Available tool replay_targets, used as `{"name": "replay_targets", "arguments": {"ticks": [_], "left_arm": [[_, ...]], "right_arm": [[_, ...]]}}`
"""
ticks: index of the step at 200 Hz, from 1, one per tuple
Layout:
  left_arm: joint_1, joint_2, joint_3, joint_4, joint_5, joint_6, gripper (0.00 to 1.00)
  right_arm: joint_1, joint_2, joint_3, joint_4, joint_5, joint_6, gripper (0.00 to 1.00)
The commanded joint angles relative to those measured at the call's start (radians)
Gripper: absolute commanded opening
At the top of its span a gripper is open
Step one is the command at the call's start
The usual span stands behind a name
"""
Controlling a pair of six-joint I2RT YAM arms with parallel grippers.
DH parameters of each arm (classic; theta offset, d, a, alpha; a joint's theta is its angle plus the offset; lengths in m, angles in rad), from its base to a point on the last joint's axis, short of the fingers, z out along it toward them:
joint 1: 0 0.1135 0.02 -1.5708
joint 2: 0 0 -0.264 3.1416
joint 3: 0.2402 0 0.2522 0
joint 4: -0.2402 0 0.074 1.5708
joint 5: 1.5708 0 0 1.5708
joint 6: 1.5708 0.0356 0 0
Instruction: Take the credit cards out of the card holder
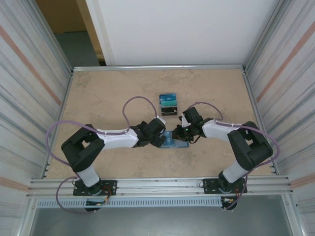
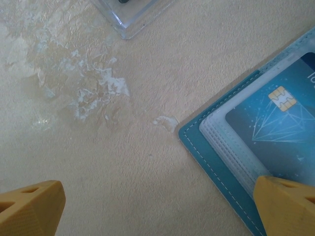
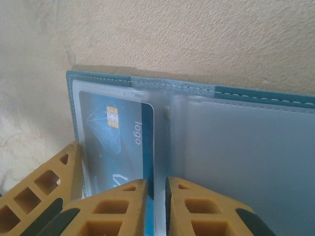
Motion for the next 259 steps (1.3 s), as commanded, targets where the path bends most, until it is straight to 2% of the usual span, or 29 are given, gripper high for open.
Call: {"name": "replay_targets", "arguments": {"ticks": [1, 100, 183, 242, 259], "left_arm": [[-0.010, 0.024, 0.031, -0.047, -0.037, 0.013, 0.99], [-0.018, 0.045, 0.052, -0.106, -0.052, 0.028, 0.99], [-0.017, 0.050, 0.059, -0.118, -0.050, 0.029, 0.99], [-0.019, 0.015, 0.052, -0.149, -0.050, 0.024, 0.99], [-0.019, -0.009, 0.048, -0.153, -0.047, 0.024, 0.99]], "right_arm": [[-0.010, 0.017, 0.000, 0.036, -0.042, -0.003, 0.17], [-0.034, 0.028, -0.051, 0.090, -0.073, 0.023, 0.16], [-0.036, 0.044, -0.082, 0.185, -0.146, 0.051, 0.13], [-0.039, 0.028, -0.087, 0.164, -0.141, 0.046, 0.00], [-0.038, 0.024, -0.087, 0.151, -0.129, 0.043, 0.00]]}}
